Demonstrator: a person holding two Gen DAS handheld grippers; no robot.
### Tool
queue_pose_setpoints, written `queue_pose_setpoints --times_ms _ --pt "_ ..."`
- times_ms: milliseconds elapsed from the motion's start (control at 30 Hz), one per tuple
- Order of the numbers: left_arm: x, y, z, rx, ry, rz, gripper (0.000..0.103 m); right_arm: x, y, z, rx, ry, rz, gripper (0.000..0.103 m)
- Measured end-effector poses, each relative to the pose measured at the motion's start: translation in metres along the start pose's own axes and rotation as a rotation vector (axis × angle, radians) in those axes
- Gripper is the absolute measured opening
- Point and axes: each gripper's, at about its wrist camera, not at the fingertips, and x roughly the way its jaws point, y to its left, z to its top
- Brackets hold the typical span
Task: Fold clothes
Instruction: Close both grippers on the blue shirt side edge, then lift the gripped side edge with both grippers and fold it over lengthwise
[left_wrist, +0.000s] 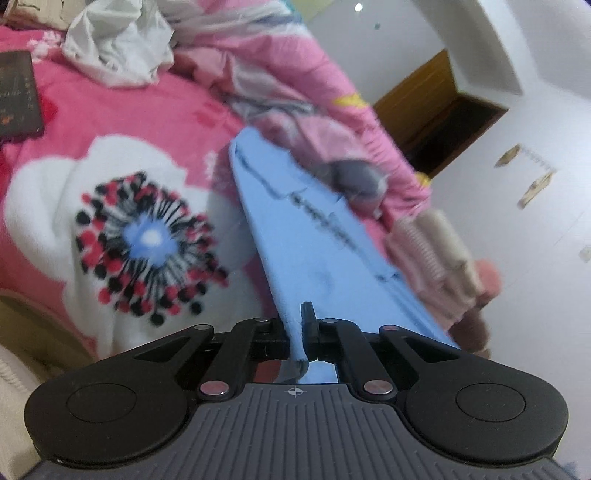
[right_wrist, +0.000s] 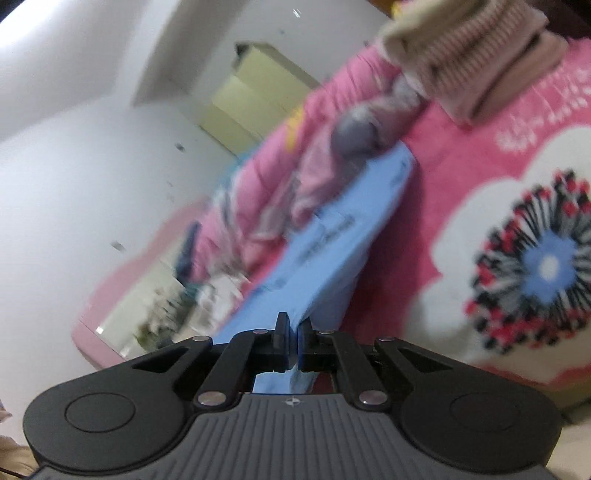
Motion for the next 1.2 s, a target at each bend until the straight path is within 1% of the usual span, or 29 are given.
queue_pose_setpoints --times_ms 133,267,467,667,800,933,1200 --pt "-0.010 -0.011 0.005 -0.013 -0.038 -0.043 0.002 -0.007 0.010 0.007 -0.008 -0.060 0.059 0.004" --pt "-0.018 -0.021 0.008 0.000 -0.063 -0.068 0.002 -0.014 0.018 0.012 -0.011 -0.108 0.104 0.004" --pt "-0.036 -0.031 0.011 0.034 -0.077 -0.058 0.002 -0.031 0.027 0.009 -0.013 -0.146 0.132 0.004" --pt "-0.066 -0.032 0.004 0.037 -0.091 -0.037 0.002 -0.057 0.035 -0.011 0.021 -0.183 0.157 0.004" --pt "-0.084 -0.036 0.001 0.037 -0.092 -0.032 0.002 -0.070 0.042 -0.025 0.041 -0.195 0.160 0.004" --pt "-0.090 -0.037 0.004 0.039 -0.092 -0.035 0.002 -0.075 0.046 -0.031 0.057 -0.203 0.157 0.004" --pt "-0.066 -0.035 0.020 0.014 -0.067 -0.018 0.002 -0.054 0.035 -0.015 0.130 -0.182 0.111 0.004"
